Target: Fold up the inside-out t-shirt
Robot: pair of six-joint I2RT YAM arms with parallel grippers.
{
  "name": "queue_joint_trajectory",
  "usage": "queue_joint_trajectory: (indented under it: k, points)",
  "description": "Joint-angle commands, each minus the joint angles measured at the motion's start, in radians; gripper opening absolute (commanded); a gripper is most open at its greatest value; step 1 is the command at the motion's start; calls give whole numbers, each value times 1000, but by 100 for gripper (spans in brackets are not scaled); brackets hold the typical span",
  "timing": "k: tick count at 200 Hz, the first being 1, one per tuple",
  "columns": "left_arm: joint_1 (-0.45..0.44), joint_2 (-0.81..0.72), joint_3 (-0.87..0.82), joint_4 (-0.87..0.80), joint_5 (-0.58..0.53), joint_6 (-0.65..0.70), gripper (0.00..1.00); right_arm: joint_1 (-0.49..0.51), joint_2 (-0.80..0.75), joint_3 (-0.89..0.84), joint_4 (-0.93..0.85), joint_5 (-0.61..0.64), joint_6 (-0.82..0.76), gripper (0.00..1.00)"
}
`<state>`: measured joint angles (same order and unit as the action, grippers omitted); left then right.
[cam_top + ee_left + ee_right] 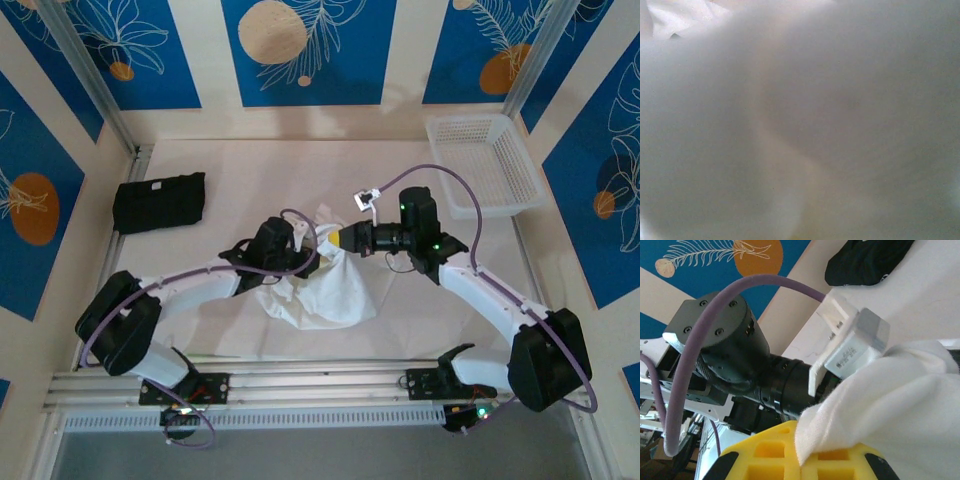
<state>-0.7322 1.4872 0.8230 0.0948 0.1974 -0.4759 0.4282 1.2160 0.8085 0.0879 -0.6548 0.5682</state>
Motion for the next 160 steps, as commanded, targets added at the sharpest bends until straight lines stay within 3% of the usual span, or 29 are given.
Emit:
queue_joint_trajectory:
  k: [1,30,68,89,114,145,160]
  points:
    - [44,-75,-37,204,177,-7,0,-44,-58,-11,-65,11,-10,0]
    - [103,-247,-165,426,401,-39,0,-101,-66,-7,-111,24,12,0]
    - [151,-393,-231,526,534,-79,0,-107,-38,-1,-93,-30,2,0]
    - [169,-424,-241,569,577,-103,0,-107,-16,8,-106,-37,-4,3]
    - [183,-428,-248,596,604,-110,0,-107,-19,18,-162,-3,-36,13]
    - [191,-420,-258,605,616,-103,0,-70,-76,59,-356,200,-177,23]
    - [196,-418,-258,601,619,-95,0,-61,-104,46,-373,226,-197,27]
